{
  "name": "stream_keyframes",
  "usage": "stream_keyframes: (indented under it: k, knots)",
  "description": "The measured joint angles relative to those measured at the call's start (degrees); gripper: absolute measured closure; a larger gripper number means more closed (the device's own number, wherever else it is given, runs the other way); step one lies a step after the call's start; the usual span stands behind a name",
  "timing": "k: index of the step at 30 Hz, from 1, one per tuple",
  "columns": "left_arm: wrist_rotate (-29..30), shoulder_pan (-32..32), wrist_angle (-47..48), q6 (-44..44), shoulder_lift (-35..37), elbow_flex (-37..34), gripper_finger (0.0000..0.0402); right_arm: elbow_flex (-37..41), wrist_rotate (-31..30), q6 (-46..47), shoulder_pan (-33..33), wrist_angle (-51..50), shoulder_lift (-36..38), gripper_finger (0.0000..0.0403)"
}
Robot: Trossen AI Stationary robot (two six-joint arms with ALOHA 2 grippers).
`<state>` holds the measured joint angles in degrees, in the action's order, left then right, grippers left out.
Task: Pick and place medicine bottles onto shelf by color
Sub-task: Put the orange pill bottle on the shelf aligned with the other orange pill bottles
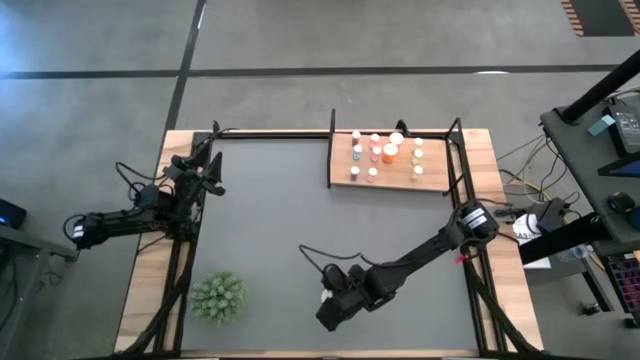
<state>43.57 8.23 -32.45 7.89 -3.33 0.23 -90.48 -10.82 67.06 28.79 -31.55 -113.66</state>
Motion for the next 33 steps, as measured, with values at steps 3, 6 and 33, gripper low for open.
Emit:
stream_keyframes:
  k: [3,6,33]
  knots:
    - [0.0,0.0,-0.02,0.01,0.0,0.0,0.0162,0.0,-2.79,2.68,-1.0,-3.28,0.9,0.0202]
    - [0.0,0.0,-0.02,0.0,0.0,0.0,0.0162,0.0,-5.75,4.1,-2.1,-7.74,1.99,0.0202]
    - [0.0,0.0,-0.02,0.02,0.04,0.01,0.0162,29.67,-12.09,11.81,-20.71,-8.6,35.01,0.0202]
